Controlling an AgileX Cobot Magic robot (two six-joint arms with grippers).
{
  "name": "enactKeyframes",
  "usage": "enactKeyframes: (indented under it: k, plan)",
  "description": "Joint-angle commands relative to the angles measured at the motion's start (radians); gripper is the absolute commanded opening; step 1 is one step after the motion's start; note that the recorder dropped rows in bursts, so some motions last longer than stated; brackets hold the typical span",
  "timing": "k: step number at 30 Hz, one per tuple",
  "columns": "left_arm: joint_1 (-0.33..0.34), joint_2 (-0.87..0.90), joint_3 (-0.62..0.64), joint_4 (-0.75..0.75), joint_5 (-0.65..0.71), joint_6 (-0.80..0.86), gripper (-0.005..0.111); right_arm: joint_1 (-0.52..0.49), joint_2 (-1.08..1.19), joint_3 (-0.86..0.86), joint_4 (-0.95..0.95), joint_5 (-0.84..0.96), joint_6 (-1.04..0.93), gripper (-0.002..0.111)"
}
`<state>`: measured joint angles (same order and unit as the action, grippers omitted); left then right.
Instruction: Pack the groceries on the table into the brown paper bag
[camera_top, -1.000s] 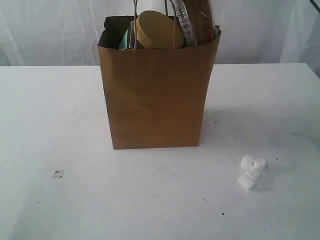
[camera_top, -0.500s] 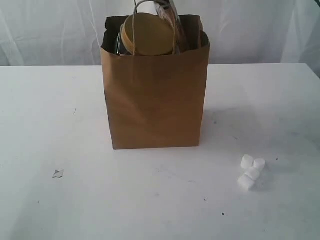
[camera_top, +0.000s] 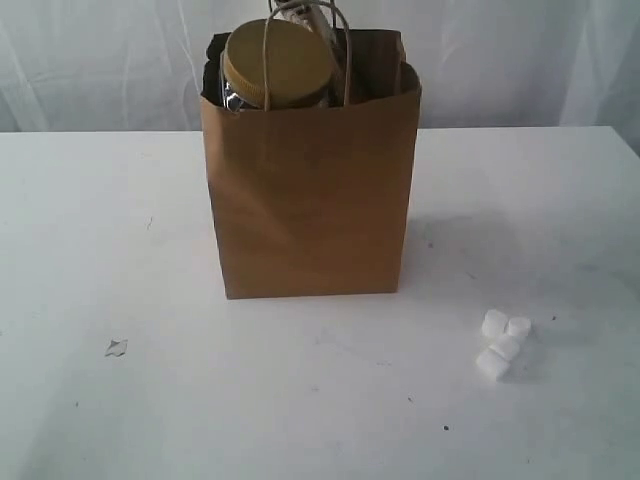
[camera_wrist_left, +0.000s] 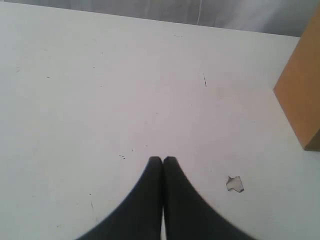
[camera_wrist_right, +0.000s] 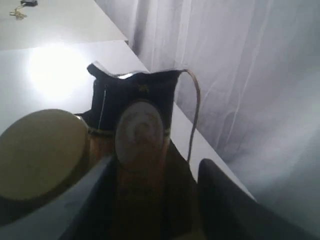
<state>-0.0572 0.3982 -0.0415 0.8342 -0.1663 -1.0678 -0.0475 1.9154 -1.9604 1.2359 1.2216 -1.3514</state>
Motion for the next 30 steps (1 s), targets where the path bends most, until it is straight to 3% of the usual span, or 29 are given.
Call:
enactKeyframes:
  k: [1, 6, 10, 14, 19, 26, 30]
  plan:
    - [-0.006, -0.007, 0.004, 0.012, 0.002, -0.006, 0.0, -0.074, -0.013, -0.004, -0.016, 0.0, 0.042, 0.047]
    - [-0.006, -0.007, 0.004, 0.012, 0.002, -0.006, 0.0, -0.146, -0.009, -0.004, -0.255, -0.01, 0.172, 0.047]
    - [-0.006, -0.007, 0.004, 0.012, 0.002, -0.006, 0.0, -0.173, -0.003, -0.004, -0.546, -0.022, 0.412, 0.047]
    - [-0.006, -0.007, 0.004, 0.012, 0.002, -0.006, 0.0, -0.173, -0.001, 0.011, -0.7, 0.0, 0.628, 0.047]
    - [-0.006, -0.007, 0.004, 0.012, 0.002, -0.006, 0.0, -0.173, -0.024, 0.216, -0.873, 0.0, 0.788, 0.047]
    - [-0.006, -0.007, 0.004, 0.012, 0.002, -0.006, 0.0, -0.132, -0.241, 0.51, -0.796, 0.0, 0.867, 0.047]
    - [-0.006, -0.007, 0.004, 0.012, 0.002, -0.006, 0.0, -0.008, -0.366, 0.702, -0.799, 0.0, 0.845, 0.047]
